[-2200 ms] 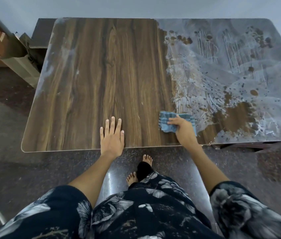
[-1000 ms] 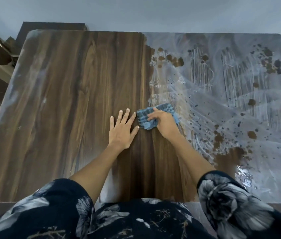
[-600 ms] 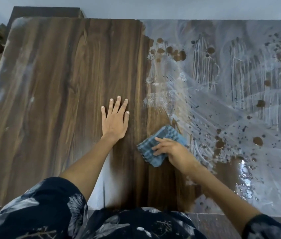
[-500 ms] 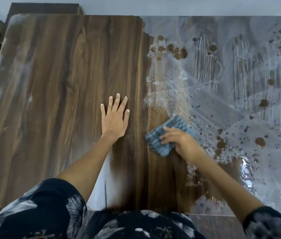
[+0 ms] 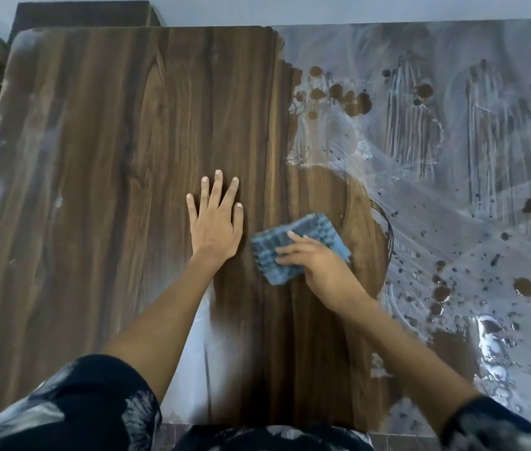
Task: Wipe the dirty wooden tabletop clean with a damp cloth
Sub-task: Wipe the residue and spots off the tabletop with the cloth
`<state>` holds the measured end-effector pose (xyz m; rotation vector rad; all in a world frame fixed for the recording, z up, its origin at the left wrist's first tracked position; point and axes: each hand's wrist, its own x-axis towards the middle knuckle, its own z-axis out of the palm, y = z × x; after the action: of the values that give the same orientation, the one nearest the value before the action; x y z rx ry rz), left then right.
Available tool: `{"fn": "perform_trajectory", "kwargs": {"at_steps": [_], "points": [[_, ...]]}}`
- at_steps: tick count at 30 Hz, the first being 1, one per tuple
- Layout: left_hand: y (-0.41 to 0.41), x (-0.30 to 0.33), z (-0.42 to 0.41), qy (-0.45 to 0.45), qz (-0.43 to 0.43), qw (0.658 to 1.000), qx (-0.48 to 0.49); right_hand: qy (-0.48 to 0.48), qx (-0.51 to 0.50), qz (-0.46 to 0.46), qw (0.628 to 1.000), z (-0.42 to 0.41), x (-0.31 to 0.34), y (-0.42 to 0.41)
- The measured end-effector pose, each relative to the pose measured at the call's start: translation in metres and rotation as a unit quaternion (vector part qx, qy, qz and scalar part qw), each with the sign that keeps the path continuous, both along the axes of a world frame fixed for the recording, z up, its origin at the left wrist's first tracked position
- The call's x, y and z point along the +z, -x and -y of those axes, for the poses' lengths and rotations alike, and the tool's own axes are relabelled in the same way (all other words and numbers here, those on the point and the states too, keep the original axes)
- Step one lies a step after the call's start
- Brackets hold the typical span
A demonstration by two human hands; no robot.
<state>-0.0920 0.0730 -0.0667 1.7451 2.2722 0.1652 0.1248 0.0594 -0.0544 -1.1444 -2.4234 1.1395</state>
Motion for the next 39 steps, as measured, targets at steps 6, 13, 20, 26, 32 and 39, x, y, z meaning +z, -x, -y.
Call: {"fn": "perform_trajectory", "kwargs": {"at_steps": [6,13,20,26,32,39], "points": [[0.000,-0.003,-0.024,-0.010,0.013,1.000,-0.004,-0.034,-0.174,0.045,0.983,-0.047,0.013,-0.022],[-0.008,-0.004,-0.069,-0.017,0.013,1.000,-0.018,-0.082,-0.252,0.036,0.964,-0.162,-0.009,0.035],[-0.001,-0.008,-0.111,-0.019,0.017,0.999,0.020,-0.043,-0.024,0.032,0.998,-0.087,0.000,0.014],[-0.006,-0.011,-0.141,-0.025,0.007,0.999,0.048,-0.045,-0.108,0.065,0.991,-0.102,0.006,-0.024],[-0.001,-0.009,-0.171,-0.035,0.012,0.999,0.027,-0.109,-0.280,0.020,0.954,-0.212,-0.009,0.006],[0.014,-0.006,-0.202,-0.047,0.026,0.998,-0.022,-0.094,-0.150,-0.011,0.984,-0.212,-0.027,0.042]]}}
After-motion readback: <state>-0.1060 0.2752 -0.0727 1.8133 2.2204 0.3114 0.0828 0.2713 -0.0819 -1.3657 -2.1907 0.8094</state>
